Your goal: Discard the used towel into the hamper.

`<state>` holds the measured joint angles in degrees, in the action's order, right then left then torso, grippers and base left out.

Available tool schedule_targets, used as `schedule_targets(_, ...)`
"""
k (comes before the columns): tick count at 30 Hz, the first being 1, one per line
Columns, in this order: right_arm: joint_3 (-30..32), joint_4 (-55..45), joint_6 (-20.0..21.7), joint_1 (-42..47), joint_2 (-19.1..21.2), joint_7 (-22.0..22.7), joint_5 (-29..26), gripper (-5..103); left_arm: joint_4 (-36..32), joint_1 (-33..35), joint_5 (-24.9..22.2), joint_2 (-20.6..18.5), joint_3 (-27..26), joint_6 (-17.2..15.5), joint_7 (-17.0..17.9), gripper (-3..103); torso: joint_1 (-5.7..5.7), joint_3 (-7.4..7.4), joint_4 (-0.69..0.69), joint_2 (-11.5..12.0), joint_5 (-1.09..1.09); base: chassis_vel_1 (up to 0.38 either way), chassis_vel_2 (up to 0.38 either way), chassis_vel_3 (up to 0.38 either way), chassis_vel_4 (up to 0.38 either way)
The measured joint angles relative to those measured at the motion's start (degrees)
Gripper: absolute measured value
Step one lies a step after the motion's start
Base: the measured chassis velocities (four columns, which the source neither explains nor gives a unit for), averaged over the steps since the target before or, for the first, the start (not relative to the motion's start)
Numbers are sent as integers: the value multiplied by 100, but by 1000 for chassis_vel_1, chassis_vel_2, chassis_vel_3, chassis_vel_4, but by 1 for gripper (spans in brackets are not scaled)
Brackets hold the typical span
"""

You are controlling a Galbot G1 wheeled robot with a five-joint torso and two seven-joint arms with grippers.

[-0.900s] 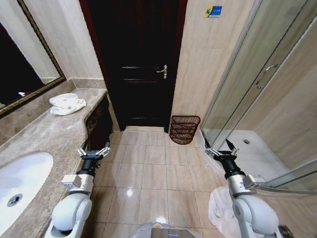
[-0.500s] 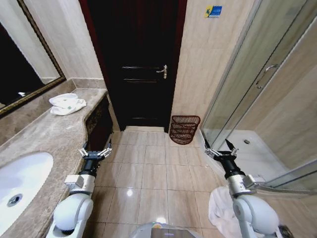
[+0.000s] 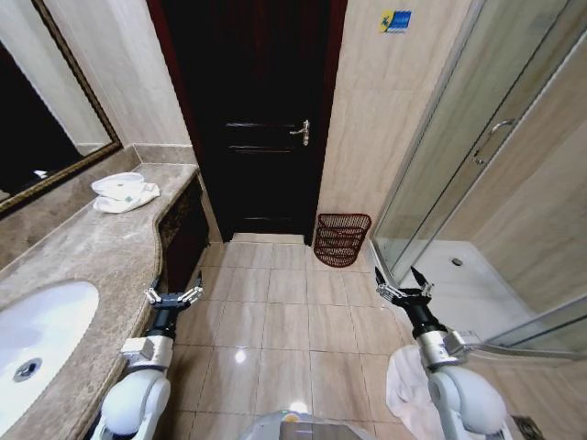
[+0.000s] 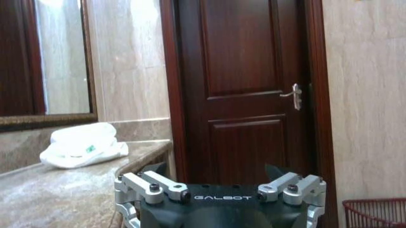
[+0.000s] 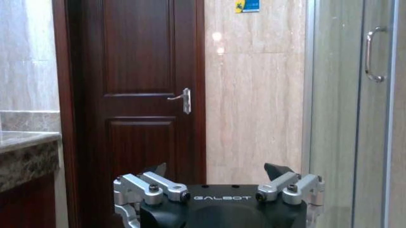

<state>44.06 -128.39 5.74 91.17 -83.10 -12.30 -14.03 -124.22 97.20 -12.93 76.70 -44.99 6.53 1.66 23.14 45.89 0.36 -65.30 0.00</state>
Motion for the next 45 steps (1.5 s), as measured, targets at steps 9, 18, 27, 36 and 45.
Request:
schedule_targets(9,-97,0,-44,38,-61,-13,129,100,-111,3,158,14,53,-80,17,100,0,0,0,0,0,0,0,0,0)
schedule_targets(18,-122,-48,-33,37,-101,-17,146,100,-164,61,34,-2,52,-90,10,100,0,0,0,0,0,0,0,0,0)
schedule_targets(27,-132,-56,-22,20,-71,-114,153,100,-193,41,-140,-15,50,-120,-50,100,0,0,0,0,0,0,0,0,0)
schedule_targets(36,-120,-23,-24,0,-64,-176,122,100,-201,12,-161,2,33,-162,-58,100,0,0,0,0,0,0,0,0,0)
schedule_targets(45,-96,-8,-91,23,-84,-277,121,100,-227,20,-155,3,5,-152,-66,100,0,0,0,0,0,0,0,0,0)
